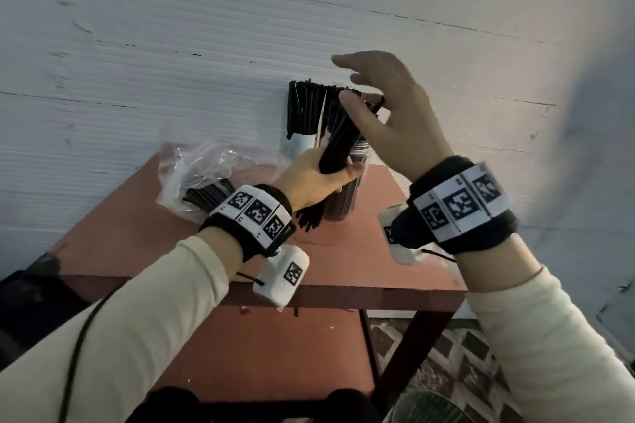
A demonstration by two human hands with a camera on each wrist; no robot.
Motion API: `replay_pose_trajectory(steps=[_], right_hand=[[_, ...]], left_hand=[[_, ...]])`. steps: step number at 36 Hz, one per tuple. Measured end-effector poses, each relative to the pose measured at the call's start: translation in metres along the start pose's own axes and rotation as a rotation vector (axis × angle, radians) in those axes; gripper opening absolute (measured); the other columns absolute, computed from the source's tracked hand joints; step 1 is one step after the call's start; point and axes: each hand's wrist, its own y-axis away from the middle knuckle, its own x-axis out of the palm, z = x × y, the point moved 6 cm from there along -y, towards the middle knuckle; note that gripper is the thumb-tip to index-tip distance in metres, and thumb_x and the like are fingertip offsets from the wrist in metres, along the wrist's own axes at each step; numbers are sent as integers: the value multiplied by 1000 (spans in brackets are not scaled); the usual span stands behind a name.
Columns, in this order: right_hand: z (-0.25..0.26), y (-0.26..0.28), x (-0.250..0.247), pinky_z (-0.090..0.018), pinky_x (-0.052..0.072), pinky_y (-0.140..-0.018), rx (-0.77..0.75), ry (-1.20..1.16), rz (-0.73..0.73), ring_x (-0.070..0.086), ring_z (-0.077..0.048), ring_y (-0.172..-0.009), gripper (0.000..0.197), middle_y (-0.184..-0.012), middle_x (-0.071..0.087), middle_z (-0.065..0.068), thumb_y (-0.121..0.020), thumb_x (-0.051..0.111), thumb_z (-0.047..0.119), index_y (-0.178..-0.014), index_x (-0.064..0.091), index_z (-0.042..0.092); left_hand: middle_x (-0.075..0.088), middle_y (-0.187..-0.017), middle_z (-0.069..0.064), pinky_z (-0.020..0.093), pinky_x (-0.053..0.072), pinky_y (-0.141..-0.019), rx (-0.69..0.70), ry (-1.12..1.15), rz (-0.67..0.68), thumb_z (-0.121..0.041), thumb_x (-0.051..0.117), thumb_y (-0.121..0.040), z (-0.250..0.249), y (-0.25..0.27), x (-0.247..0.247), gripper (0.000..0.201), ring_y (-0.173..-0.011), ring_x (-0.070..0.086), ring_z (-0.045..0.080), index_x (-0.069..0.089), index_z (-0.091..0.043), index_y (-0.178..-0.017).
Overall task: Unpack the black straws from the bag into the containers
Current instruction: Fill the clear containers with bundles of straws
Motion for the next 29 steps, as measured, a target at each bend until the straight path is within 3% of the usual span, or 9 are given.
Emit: replay_pose_trajectory(steps=[5, 7, 9, 12, 17, 20, 23, 26, 29], right_hand=[[-13, 8, 35, -5, 32, -97, 85, 84, 245, 49, -5, -119, 36, -131, 58, -2, -104, 37, 22, -133, 55, 9], [-21, 18, 51, -18, 35, -104, 80, 141, 356, 49, -9, -120, 41, -131, 58, -4, -103, 36, 31, -132, 55, 9], [-27, 24, 56, -32, 36, -106, 78, 163, 362, 47, -15, -124, 44, -132, 55, -2, -100, 40, 39, -133, 54, 14], [-32, 24, 49, -30, 33, -104, 73, 159, 208, 43, -19, -125, 46, -132, 49, -1, -95, 51, 43, -134, 53, 19], [-39, 24, 51, -27, 39, -96, 139, 158, 197, 51, -17, -113, 34, -120, 57, 0, -98, 47, 40, -123, 59, 20], [-41, 28, 58, -12, 39, -85, 133, 74, 245, 54, -6, -97, 25, -107, 59, 4, -98, 51, 33, -112, 63, 17], [-40, 32, 59, -6, 37, -87, 84, 66, 193, 52, -2, -97, 22, -108, 55, 6, -93, 60, 26, -112, 63, 14], [-37, 34, 58, -7, 38, -88, 71, 25, 137, 53, -3, -97, 20, -108, 56, 4, -91, 63, 18, -110, 64, 13], [-32, 33, 55, -6, 36, -91, 63, 11, 112, 53, -4, -102, 32, -111, 58, 1, -87, 69, 22, -116, 61, 12]], left_hand=[[74, -89, 3, 25, 54, -76, -65, 93, -14, -33, 71, -86, 18, 9, 19, 26, -78, 67, 9, 67, -11, -101], [74, -94, 0, 31, 55, -80, -128, 81, -24, -40, 72, -82, 29, 11, 21, 32, -85, 68, 10, 67, -17, -104], [74, -97, -3, 40, 54, -90, -166, 68, -34, -52, 69, -75, 33, 14, 21, 45, -96, 67, 13, 67, -22, -108], [72, -104, 0, 44, 51, -96, -191, 97, -39, -48, 69, -79, 28, 16, 17, 48, -104, 66, 18, 64, -19, -117], [73, -98, 6, 43, 52, -94, -172, 127, -45, -35, 70, -87, 21, 17, 13, 31, -97, 67, 19, 67, -11, -108], [73, -100, 2, 39, 52, -95, -167, 115, -18, -33, 73, -83, 26, 20, 16, 34, -98, 67, 14, 66, -14, -110], [73, -104, 2, 37, 50, -99, -205, 113, 61, -22, 77, -81, 35, 24, 21, 29, -100, 66, 12, 69, -12, -107], [73, -102, -1, 36, 47, -100, -275, 62, 154, -33, 78, -80, 45, 26, 25, 23, -102, 65, 12, 72, -17, -96], [73, -83, -3, 25, 47, -84, -260, 6, 144, -43, 70, -86, 42, 25, 20, 26, -87, 67, 10, 70, -20, -75]])
